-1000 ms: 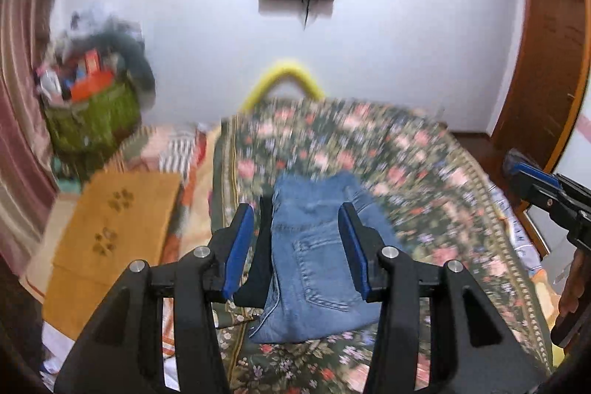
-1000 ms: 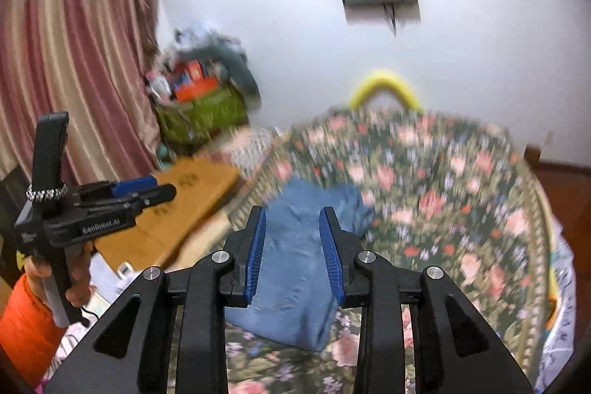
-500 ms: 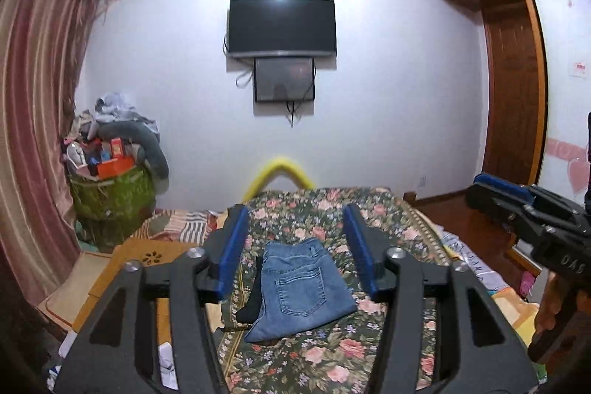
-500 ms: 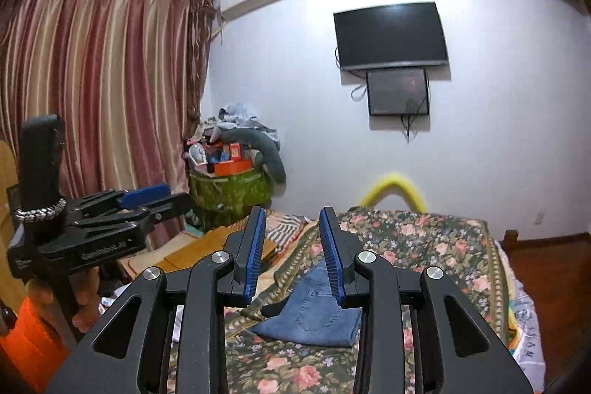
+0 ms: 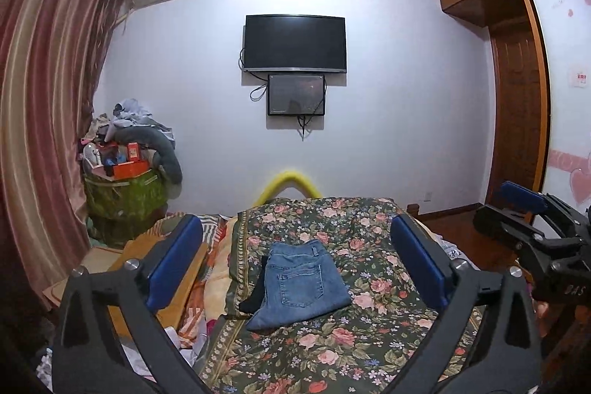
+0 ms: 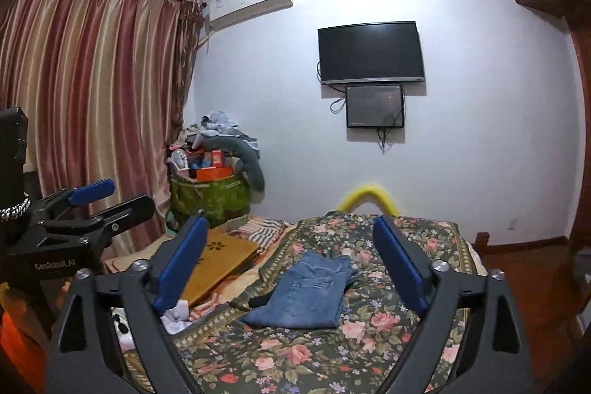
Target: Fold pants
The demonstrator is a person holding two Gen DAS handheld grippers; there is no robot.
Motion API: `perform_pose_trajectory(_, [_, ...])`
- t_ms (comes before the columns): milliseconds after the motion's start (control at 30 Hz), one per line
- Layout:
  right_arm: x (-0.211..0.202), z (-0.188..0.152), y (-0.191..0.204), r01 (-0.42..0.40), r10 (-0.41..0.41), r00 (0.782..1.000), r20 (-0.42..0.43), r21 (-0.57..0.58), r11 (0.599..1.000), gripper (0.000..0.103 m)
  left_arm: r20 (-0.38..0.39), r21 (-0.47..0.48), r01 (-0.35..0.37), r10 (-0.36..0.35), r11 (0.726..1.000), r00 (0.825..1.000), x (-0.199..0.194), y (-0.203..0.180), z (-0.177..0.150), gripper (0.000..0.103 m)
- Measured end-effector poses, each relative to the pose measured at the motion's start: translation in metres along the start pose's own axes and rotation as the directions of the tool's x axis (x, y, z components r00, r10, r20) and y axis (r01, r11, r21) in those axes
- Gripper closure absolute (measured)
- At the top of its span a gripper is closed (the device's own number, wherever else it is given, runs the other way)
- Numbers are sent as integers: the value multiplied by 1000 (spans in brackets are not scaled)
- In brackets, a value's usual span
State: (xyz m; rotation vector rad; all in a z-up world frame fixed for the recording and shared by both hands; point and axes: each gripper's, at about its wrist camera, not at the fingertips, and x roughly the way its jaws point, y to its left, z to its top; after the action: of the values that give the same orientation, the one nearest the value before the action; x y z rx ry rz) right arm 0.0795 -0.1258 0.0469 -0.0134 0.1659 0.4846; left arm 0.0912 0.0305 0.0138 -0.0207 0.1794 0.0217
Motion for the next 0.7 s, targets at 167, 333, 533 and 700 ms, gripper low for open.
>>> perform_pose_trajectory(167, [-2,-5,0,23,-23,1000,1,11,1000,1,-1,2,-1,1,1000,1000,-3,-2,-4,0])
perform_pose_trajectory(333, [-7,-11,-1,26,-26,1000,-4,10,1000,1,-7,-5,2,-2,1000,1000,-3,-2,-7,0])
perform_pose_trajectory(533, [-9,-14,-1,28,-28,1000,-10,18,999,1,-16,-3,-2,2,1000,1000,1,-1,-10,0])
perform_pose_trajectory(700, [-9,-15,-1,31,-31,999,-18,16,999,1,-27,-3,1,-1,1000,1000,5,-4,-13,0])
